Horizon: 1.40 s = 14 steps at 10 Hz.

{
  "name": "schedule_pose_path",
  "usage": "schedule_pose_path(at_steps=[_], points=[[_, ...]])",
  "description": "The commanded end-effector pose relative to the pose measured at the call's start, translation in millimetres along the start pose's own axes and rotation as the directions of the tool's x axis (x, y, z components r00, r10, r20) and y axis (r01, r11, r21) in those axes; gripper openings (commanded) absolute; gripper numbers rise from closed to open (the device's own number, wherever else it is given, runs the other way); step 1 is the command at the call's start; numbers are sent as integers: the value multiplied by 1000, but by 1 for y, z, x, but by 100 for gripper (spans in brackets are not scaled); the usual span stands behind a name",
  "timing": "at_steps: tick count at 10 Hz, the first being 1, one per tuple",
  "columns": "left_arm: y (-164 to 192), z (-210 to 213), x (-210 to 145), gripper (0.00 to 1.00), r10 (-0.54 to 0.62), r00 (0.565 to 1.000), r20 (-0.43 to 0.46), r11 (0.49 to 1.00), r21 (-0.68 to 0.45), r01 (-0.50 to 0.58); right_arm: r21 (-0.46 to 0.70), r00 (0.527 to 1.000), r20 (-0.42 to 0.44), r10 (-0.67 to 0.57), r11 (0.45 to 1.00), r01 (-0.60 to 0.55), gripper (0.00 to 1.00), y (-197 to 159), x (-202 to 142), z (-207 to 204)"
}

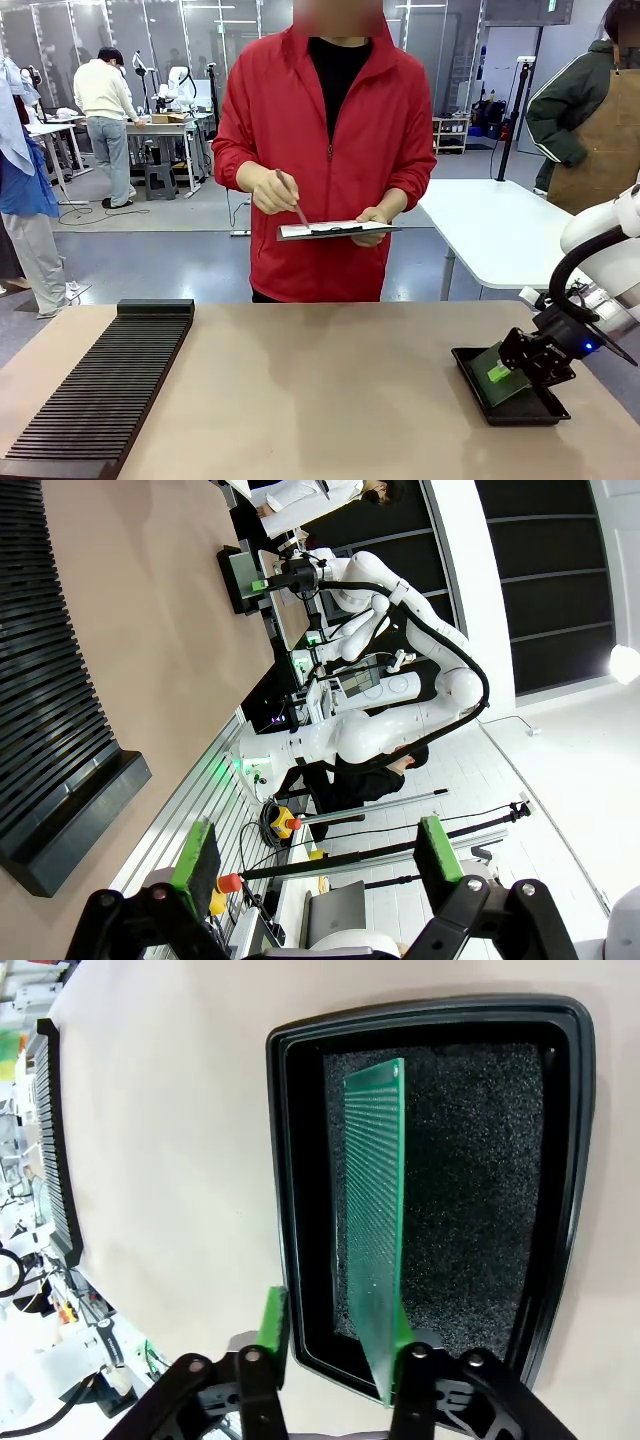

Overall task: Inspect the PCB.
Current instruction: Place the Blank PCB in the ESD tray.

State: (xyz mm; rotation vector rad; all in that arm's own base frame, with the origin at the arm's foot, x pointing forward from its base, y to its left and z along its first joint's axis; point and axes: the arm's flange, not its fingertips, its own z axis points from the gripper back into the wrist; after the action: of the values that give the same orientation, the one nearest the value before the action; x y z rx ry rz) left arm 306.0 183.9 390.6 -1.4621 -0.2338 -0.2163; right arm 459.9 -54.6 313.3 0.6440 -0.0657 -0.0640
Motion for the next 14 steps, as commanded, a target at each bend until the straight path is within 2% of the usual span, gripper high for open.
schedule_pose_path(at_steps=[1,2,3,7,10,14], points=[[0,0,1,100,3,1000,-7,1000,15,-3,-72,999,37,-5,997,8,77,12,-9,2],[0,0,1,100,3,1000,-7,1000,15,-3,-91,999,34,-11,996,14,95,15,-10,5],[0,0,1,100,3,1000,-7,1000,15,-3,-127,999,42,-9,992,14,100,20,-11,7],[0,0,1,100,3,1000,-7,1000,15,-3,-216,997,77,-5,976,22,100,39,-12,15],[0,0,1,100,3,1000,-7,1000,15,-3,-297,991,137,2,954,39,100,51,-14,26],[0,0,1,100,3,1000,-7,1000,15,-3,-323,988,156,13,946,38,100,67,-17,39]])
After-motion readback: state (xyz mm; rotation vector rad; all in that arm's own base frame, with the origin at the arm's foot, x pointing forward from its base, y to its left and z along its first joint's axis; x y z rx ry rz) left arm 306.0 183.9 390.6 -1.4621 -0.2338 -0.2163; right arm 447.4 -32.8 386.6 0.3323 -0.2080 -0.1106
